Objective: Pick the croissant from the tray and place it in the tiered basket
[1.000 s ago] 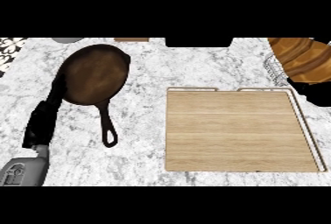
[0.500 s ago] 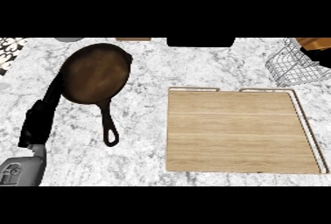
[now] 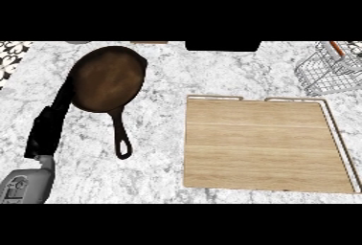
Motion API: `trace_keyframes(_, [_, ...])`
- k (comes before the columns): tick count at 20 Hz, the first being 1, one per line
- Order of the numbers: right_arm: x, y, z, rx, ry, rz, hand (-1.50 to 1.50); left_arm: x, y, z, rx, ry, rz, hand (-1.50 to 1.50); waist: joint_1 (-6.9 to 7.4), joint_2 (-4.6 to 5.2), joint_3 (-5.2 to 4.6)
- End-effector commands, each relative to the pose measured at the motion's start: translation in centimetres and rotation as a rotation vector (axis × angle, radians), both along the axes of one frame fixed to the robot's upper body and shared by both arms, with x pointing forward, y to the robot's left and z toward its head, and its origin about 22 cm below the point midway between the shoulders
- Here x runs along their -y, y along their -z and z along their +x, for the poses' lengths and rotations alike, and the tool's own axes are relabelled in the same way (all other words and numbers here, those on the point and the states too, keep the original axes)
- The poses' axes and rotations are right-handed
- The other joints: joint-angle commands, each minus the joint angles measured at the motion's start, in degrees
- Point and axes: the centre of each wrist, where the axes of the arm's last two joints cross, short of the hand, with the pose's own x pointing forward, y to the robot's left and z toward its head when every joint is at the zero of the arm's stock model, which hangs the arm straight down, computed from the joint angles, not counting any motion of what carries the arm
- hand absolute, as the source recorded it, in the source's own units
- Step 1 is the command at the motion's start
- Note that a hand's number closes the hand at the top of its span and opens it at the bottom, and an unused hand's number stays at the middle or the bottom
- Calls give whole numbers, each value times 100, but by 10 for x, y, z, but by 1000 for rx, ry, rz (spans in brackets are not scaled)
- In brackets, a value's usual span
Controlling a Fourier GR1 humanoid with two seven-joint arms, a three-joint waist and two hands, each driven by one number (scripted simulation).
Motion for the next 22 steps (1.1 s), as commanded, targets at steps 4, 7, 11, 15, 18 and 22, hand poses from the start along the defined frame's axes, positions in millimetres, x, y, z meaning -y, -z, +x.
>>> trace_keyframes(4, [56,7,19,-17,-9,-74,150,-6,5,12,14,-2,3,0,-51,12,-2])
trace_keyframes(7, [55,9,34,-59,-46,-35,150,-1,7,8,-12,-2,-7,0,-20,0,-1])
trace_keyframes(11, [70,20,39,-121,-89,15,150,4,13,-1,-1,7,4,0,12,10,0])
trace_keyframes(15, [81,46,43,-178,-97,61,150,6,-10,-3,15,26,-3,0,93,23,7])
trace_keyframes(18, [87,65,42,-286,-81,214,150,6,-11,3,-9,8,-14,0,42,7,7])
trace_keyframes(22, [96,69,41,-345,-33,268,-150,1,3,-12,-8,8,6,0,48,6,4])
